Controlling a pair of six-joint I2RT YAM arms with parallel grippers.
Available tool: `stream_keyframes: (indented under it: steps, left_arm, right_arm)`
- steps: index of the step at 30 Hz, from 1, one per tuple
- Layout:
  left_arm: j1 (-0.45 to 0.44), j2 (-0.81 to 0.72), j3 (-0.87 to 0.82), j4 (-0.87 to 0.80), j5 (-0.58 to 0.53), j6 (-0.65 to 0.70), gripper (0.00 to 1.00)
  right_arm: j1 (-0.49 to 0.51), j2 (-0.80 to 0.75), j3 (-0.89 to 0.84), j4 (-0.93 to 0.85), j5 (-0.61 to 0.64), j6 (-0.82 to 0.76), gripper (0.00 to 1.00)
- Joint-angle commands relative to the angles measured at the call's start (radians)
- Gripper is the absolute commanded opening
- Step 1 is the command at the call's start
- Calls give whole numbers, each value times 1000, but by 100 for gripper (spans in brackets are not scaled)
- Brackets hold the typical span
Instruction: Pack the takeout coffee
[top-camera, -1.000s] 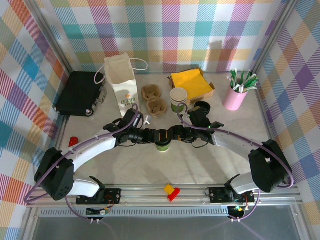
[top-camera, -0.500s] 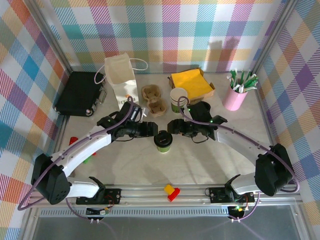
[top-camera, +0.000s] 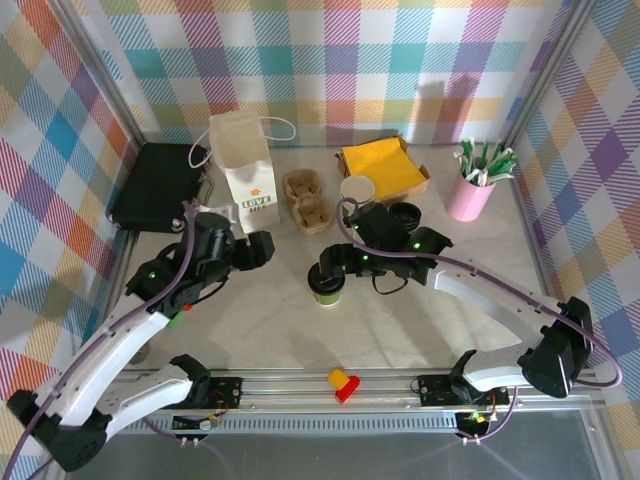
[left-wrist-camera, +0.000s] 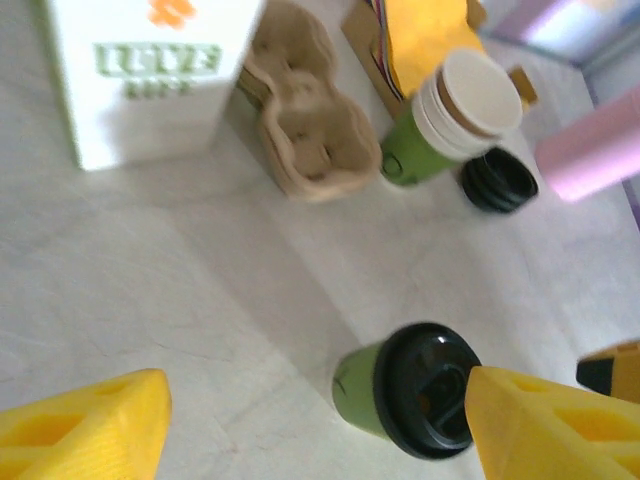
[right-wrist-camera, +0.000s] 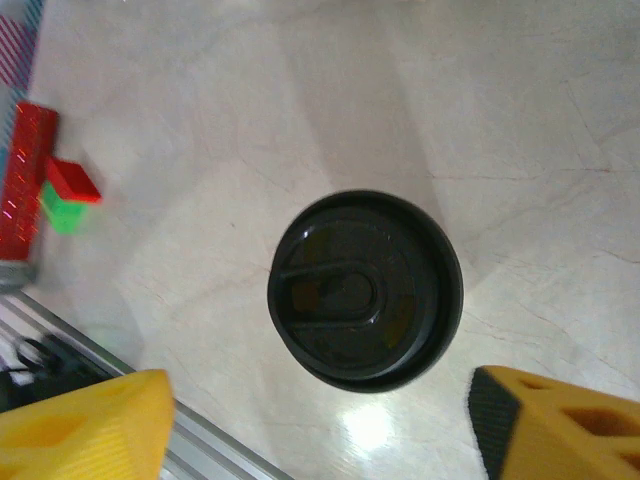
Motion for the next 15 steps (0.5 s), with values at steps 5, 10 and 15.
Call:
stream_keyframes:
  steps: [5,10,15]
  left_arm:
    - [15,-89,-48,-55,-131,11,79]
    - [15,-95,-48,-63,-133,21,80]
    - [15,-98,-60,-49,-113,14,79]
  right_arm:
    - [75,128,126,-127,136,-47,85]
    - [93,214,180,-155,147,-72,86]
    - [96,285,223,-186,144,-83,87]
